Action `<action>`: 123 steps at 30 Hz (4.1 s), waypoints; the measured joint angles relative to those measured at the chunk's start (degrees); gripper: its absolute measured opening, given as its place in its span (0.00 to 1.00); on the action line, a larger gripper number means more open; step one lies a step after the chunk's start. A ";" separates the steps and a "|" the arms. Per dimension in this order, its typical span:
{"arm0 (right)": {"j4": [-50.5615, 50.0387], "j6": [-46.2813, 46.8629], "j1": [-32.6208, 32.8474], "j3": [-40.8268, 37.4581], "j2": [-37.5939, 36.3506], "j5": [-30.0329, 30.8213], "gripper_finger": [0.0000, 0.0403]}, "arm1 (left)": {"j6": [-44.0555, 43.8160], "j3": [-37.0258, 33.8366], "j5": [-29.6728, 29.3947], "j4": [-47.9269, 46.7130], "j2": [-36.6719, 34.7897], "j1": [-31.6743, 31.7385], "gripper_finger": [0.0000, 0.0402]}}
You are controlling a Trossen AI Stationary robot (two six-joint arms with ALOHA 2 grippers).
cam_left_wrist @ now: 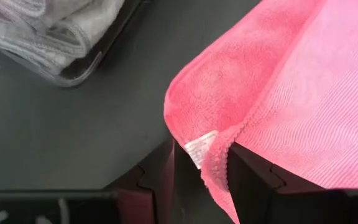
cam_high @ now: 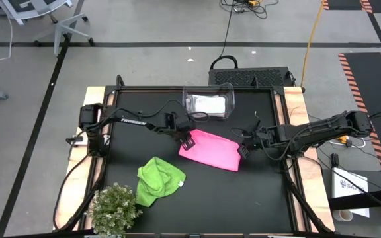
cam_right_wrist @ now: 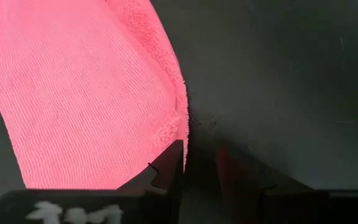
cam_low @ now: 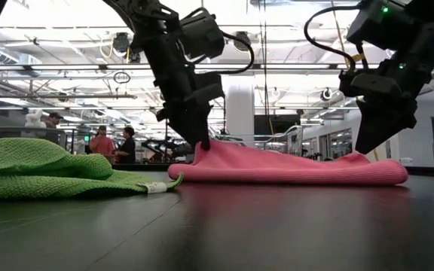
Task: Fold microfiber towels
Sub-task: Fold the pink microfiber cloth
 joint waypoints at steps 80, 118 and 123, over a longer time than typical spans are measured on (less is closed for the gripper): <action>30.43 12.16 12.15 3.43 27.16 -9.12 0.00 | 4.40 0.11 5.41 7.80 10.77 -4.68 0.04; 21.66 -9.07 7.10 3.15 14.62 -5.97 0.00 | -1.66 -0.11 5.03 14.51 7.07 -11.02 0.02; 21.90 -9.10 7.10 2.78 16.68 -5.91 0.00 | -2.73 -0.09 4.89 13.43 8.50 -10.88 0.01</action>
